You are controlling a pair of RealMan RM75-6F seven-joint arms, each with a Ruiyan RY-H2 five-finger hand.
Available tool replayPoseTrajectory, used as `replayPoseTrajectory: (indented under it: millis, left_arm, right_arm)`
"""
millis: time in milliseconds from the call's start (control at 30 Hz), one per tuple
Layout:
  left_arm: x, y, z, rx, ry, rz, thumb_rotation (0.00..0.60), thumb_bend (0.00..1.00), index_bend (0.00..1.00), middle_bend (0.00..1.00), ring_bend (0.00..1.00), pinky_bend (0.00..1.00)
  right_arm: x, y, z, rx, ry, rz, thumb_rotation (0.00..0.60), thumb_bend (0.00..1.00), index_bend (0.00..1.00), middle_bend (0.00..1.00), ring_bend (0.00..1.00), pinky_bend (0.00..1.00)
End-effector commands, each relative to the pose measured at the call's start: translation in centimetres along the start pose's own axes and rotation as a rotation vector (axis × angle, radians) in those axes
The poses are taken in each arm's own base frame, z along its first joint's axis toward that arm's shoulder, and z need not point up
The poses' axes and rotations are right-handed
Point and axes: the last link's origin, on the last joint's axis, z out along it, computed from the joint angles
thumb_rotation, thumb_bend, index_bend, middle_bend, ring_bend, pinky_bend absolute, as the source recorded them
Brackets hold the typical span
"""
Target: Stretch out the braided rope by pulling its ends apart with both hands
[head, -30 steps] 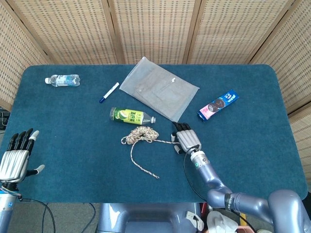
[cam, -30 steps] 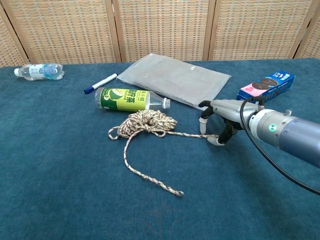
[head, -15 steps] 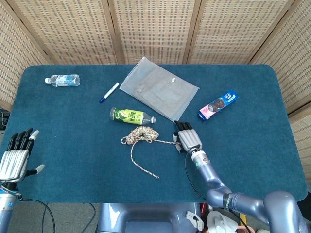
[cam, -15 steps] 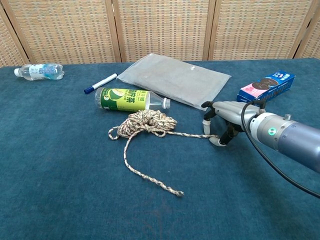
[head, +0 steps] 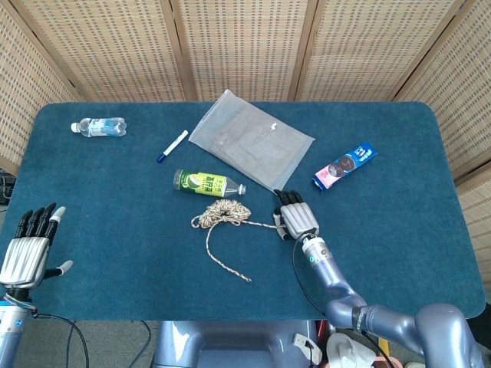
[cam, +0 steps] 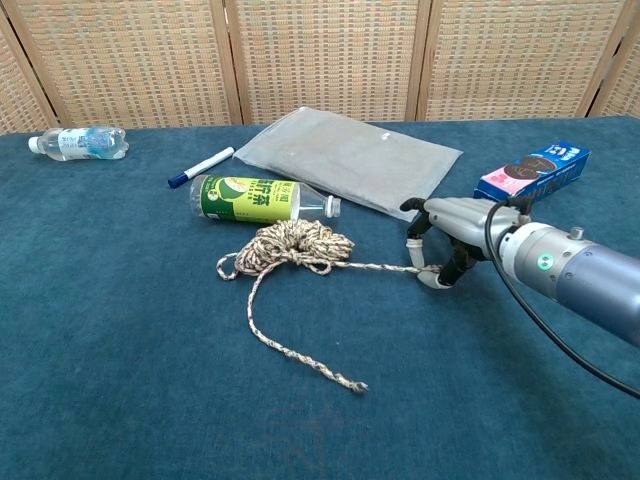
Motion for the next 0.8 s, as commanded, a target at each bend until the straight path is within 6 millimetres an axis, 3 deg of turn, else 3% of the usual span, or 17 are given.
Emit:
replayPoseTrajectory:
  millis: [33, 133, 200, 433, 800]
  left_arm:
    - [-0.1, 1.6, 0.4, -0.109, -0.012, 0.022, 0.600, 0.00, 0.00, 0.00, 0.00, 0.00]
    - [-0.1, 3.3, 1.3, -0.233, -0.013, 0.083, 0.600, 0.01, 0.00, 0.00, 0.00, 0.00]
    - [-0.3, 5.6, 2.2, -0.362, -0.025, 0.127, 0.600, 0.02, 0.02, 0.00, 0.00, 0.00]
    - [-1.1, 12.4, 4.2, -0.683, -0.085, 0.158, 0.600, 0.07, 0.22, 0.00, 0.00, 0.00]
    - [-3.9, 19.7, 6.6, -0.855, -0.143, 0.154, 0.600, 0.13, 0.32, 0.00, 0.00, 0.00]
  right_arm:
    - [0.2, -0.1, 0.0, 0.012, 0.005, -0.024, 0.600, 0.38, 0.66, 0.03, 0.00, 0.00]
    - [0.4, -0.2, -0.1, 0.022, 0.004, -0.046, 0.600, 0.38, 0.66, 0.03, 0.00, 0.00]
    - [0.6, -0.4, -0.2, 0.031, 0.005, -0.062, 0.600, 0.38, 0.66, 0.03, 0.00, 0.00]
    - [1.1, -0.9, -0.4, 0.044, 0.010, -0.089, 0.600, 0.38, 0.66, 0.04, 0.00, 0.00]
    - [1.3, -1.3, -0.2, 0.044, 0.007, -0.103, 0.600, 0.38, 0.66, 0.04, 0.00, 0.00]
